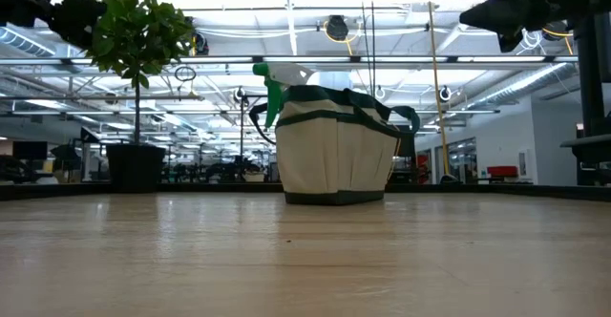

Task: Pick & Place Garden tools in Gardening bag
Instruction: Return to Home Position

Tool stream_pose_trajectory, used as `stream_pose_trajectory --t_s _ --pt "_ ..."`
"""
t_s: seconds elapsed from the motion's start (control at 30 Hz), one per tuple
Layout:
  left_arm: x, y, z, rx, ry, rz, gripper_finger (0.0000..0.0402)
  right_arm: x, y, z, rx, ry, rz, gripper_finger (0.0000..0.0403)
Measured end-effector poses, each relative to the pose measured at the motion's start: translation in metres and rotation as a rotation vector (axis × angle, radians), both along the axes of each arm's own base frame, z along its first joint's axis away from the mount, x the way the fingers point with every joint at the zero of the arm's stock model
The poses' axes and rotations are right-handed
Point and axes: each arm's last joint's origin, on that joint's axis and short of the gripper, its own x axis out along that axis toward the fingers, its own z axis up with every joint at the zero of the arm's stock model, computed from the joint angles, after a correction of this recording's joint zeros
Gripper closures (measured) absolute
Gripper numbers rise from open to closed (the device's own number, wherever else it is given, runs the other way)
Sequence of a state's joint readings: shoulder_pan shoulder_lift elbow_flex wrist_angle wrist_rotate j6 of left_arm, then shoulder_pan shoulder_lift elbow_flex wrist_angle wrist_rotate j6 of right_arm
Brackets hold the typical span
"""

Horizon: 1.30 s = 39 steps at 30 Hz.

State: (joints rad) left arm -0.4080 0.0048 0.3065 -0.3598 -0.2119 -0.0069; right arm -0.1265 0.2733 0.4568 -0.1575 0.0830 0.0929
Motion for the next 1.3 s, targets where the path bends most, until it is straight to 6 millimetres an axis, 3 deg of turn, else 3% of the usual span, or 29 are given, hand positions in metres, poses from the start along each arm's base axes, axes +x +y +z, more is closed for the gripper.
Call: stream_pose_trajectory --t_s 0.27,0.83,1.3 --pt "0.013 -0.006 -0.021 -0.021 -0.061 0.001 0.0144 0.006 -0.001 -0.022 0.031 0.0 -0.002 0.0403" --pt "0.015 -0.005 -0.024 -0.025 -0.059 0.034 0.0144 0.0 0.0 -0.064 0.084 -0.02 -0.004 0.0403" --pt "0.015 -0.005 -0.026 -0.023 -0.044 0.053 0.0144 -0.004 0.0 -0.072 0.023 0.024 -0.005 0.0403"
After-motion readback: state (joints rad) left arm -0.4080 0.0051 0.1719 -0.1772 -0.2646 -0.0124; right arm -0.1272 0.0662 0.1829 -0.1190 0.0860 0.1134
